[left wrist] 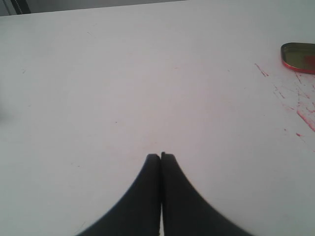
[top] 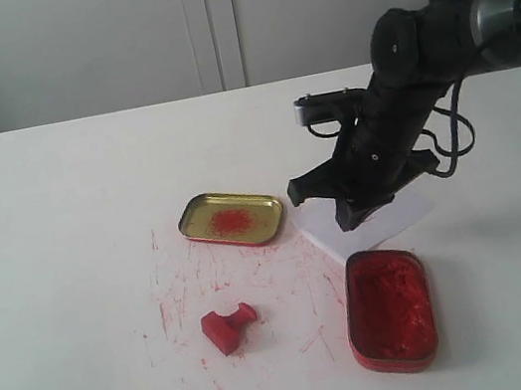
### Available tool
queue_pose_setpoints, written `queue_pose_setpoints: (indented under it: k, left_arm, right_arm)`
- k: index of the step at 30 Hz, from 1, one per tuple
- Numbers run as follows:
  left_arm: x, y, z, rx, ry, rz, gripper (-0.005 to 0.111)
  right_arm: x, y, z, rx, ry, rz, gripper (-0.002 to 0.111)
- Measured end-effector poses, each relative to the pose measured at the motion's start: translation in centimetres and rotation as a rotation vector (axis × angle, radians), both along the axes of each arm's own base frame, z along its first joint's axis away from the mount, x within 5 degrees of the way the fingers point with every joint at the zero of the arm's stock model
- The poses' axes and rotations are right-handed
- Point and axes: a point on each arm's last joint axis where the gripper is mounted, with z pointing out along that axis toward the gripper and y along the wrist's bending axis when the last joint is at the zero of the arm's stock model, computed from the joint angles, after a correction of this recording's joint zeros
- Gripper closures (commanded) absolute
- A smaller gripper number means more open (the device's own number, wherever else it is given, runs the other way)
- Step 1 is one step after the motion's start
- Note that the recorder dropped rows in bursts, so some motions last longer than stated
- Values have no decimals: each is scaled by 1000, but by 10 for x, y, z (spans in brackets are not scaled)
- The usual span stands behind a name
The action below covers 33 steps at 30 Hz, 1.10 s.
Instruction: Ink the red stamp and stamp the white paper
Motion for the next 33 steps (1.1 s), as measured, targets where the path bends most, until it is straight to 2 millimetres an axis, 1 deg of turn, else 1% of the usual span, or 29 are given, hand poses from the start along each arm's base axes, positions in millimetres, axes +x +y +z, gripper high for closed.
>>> queue_pose_setpoints:
  k: [5,14,23,26,29,33]
  left_arm:
    - [0,0,0,0,0,0,107]
    - [0,0,0,0,0,0,107]
    - [0,0,0,0,0,0,107]
    - [0,0,0,0,0,0,107]
    - [0,0,0,0,0,0,107]
    - [0,0,0,0,0,0,107]
  right_arm:
    - [4,-18,4,-11,6,-39,108]
    - [11,-65,20,-38,5,-129,108]
    - [11,-129,29,-104,40,-242,108]
    - [9,-146,34,-121,37,-273,108]
    - [6,-158,40,-179,31,-266,108]
    - [3,-163,44,-220,31,-252,108]
